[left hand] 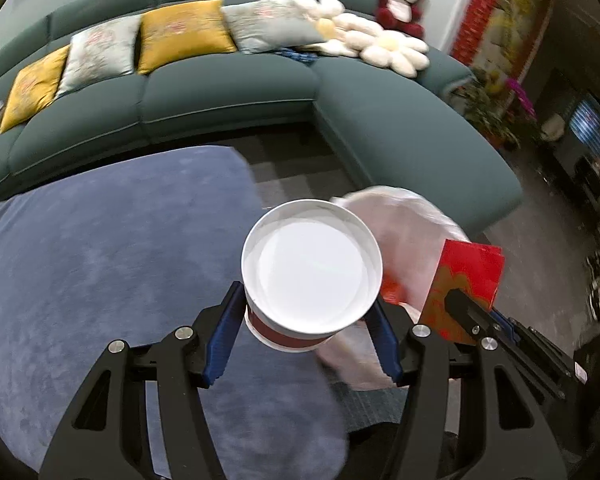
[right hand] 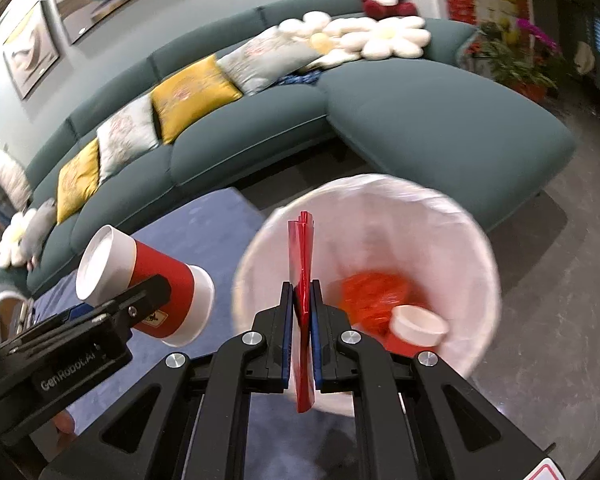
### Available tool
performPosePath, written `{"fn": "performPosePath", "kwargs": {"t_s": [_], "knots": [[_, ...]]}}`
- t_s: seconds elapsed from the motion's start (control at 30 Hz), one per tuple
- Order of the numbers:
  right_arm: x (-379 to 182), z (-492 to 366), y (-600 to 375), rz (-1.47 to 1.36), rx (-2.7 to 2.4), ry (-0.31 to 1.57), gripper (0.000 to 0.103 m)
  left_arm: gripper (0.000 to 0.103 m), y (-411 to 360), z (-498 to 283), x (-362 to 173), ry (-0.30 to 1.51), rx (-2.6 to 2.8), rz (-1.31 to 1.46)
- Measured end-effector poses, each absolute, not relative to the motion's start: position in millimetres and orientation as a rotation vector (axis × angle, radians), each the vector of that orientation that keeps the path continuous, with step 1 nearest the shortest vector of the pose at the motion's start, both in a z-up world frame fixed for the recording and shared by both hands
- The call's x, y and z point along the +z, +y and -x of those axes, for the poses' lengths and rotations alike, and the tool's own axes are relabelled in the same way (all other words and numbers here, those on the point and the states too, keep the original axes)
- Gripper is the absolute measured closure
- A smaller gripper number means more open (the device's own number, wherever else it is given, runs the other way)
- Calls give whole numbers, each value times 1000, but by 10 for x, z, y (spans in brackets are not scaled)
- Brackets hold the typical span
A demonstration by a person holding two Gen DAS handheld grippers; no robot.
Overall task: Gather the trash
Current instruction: 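Carry small cup and red envelope over the bin and open both tools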
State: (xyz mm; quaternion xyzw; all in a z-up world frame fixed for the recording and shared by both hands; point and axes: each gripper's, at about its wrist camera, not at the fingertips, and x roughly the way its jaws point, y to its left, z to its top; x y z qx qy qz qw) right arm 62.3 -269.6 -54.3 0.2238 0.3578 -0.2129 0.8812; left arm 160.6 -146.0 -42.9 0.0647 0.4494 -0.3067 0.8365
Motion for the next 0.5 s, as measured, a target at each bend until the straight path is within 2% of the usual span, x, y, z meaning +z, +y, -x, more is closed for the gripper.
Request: {"fn": "performPosePath", "kwargs": {"t_s": [0.23,0.5], "knots": [[-563,-328,-3127,-505,-510,722,95,47,-1979,-1349,-486,958,-722,-199],[-622,-228,-3355,-528,-528,715,95,46,-2207,-1318,-568,981,-726,-216]]}}
